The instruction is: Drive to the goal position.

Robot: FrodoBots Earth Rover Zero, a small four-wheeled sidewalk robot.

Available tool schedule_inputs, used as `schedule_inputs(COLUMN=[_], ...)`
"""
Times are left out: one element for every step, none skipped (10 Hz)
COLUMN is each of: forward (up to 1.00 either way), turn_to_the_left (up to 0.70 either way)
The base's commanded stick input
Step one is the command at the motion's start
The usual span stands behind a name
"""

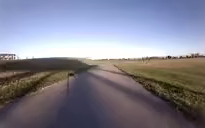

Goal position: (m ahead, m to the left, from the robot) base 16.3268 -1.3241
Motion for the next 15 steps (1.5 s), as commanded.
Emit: schedule_inputs(forward=[0.85,0.85,0.85,0.85,0.85,0.85,0.85,0.85,0.85,0.85,0.85,0.85,0.85,0.85,0.85], turn_to_the_left=[-0.05,-0.06,-0.07,-0.07,-0.07,-0.07,-0.07,-0.07,-0.08,-0.08,-0.08,-0.08,-0.08,-0.08,-0.08])
